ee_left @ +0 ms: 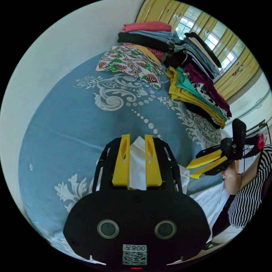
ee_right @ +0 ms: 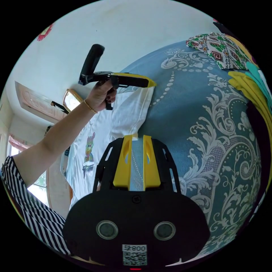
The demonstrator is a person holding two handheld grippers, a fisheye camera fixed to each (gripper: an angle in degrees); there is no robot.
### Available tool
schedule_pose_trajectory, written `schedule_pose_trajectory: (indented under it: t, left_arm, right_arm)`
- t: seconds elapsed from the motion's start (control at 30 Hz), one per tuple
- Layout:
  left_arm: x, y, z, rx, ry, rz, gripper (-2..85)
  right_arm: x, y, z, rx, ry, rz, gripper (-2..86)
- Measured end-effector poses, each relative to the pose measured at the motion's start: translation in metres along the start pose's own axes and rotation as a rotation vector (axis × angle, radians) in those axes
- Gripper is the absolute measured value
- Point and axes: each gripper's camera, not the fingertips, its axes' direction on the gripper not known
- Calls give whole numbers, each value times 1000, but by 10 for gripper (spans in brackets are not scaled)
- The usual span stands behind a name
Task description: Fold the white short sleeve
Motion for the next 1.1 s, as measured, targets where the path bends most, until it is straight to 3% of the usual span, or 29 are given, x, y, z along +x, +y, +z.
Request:
schedule_pose_trajectory:
  t: [0.07, 0.3, 0.67, 1.1]
  left_arm:
    - [-8, -7, 22, -67, -3, 23, 63]
    - [-36, 0, 50, -57, -50, 63, 15]
    - [-121, 91, -15, 294, 93, -148, 8]
    - [-205, 228, -27, 346, 96, -447, 7]
  right_arm:
    - [6, 0, -2, 3, -4, 1, 61]
    - [18, 1, -9, 31, -7, -15, 13]
    - [16, 1, -23, 125, -177, -157, 2]
    - [-28, -13, 19, -111, -240, -411, 2]
